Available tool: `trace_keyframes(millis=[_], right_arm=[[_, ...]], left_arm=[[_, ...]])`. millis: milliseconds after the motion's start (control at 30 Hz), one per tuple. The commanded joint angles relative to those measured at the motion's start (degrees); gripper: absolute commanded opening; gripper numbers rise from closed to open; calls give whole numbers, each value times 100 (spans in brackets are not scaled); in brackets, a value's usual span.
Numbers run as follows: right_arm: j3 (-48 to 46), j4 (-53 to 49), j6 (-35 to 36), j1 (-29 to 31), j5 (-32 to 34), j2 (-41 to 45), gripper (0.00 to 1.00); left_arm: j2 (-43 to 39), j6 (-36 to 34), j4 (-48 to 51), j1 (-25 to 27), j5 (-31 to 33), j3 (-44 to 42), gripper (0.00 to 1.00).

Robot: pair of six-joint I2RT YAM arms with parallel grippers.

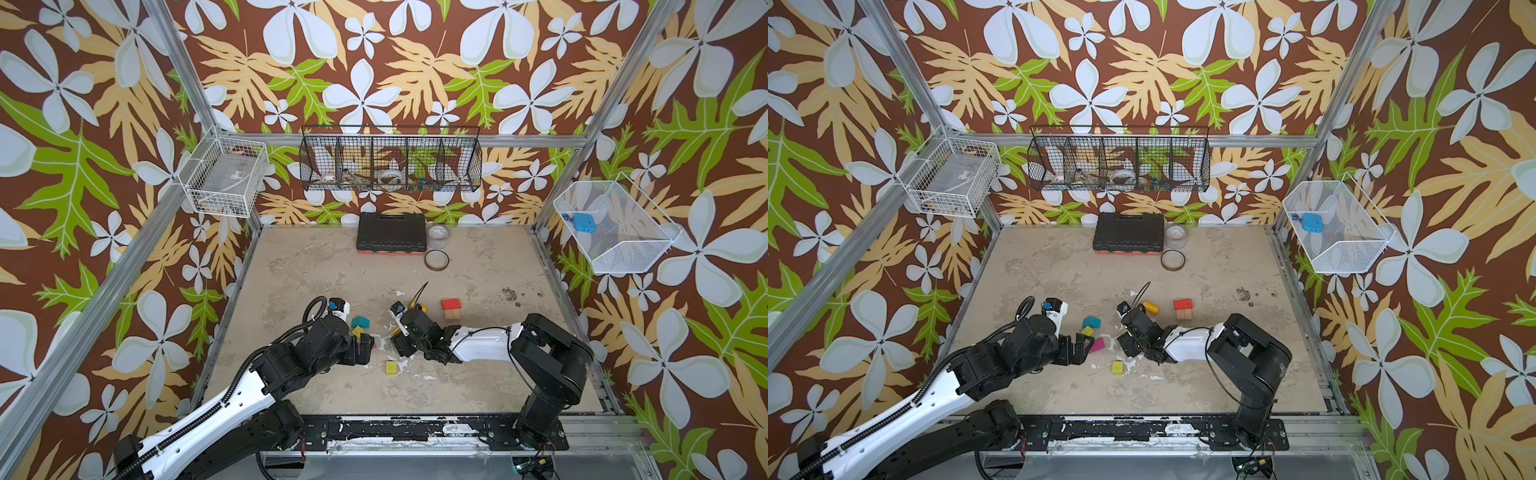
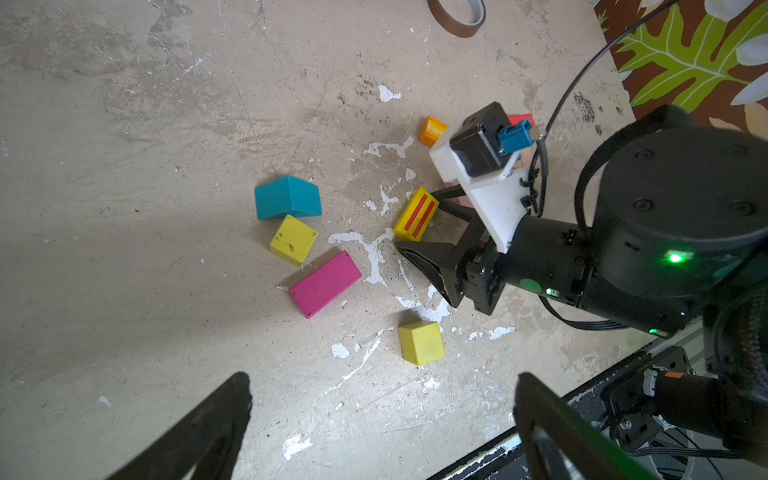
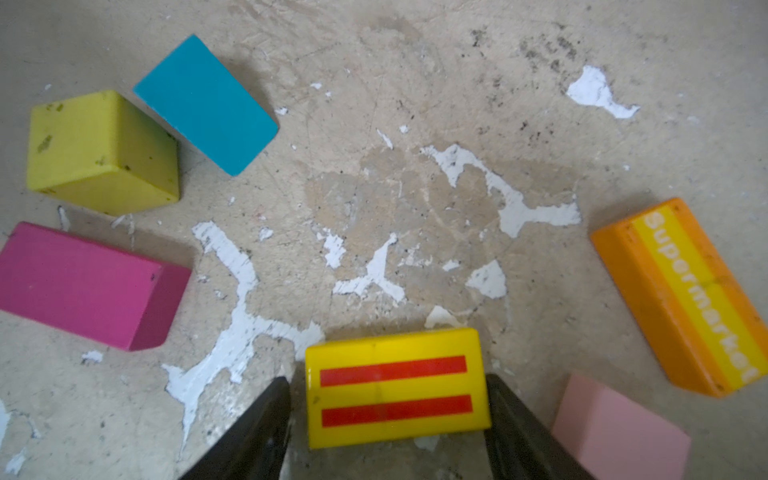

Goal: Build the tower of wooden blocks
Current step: 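Lower the right gripper and close it on the yellow striped block, then lift the yellow striped block and carry it over the red block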

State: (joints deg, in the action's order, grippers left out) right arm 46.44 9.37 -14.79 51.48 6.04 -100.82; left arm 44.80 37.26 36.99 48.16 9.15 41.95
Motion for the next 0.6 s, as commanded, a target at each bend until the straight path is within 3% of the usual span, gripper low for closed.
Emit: trace_keyframes(millis=[0,300,567], right_arm=[[82,-216,-50,11,154,-64,70],[278,-389,-112,12,314,-321,67],[258,-466,-138,20,326,-202,56]], left_arm=[[4,-19,-116,-4,19,-9,100],[3,-19,-128,-8,8,-12,100],[-5,-20,-122,-9,2,-12,100]])
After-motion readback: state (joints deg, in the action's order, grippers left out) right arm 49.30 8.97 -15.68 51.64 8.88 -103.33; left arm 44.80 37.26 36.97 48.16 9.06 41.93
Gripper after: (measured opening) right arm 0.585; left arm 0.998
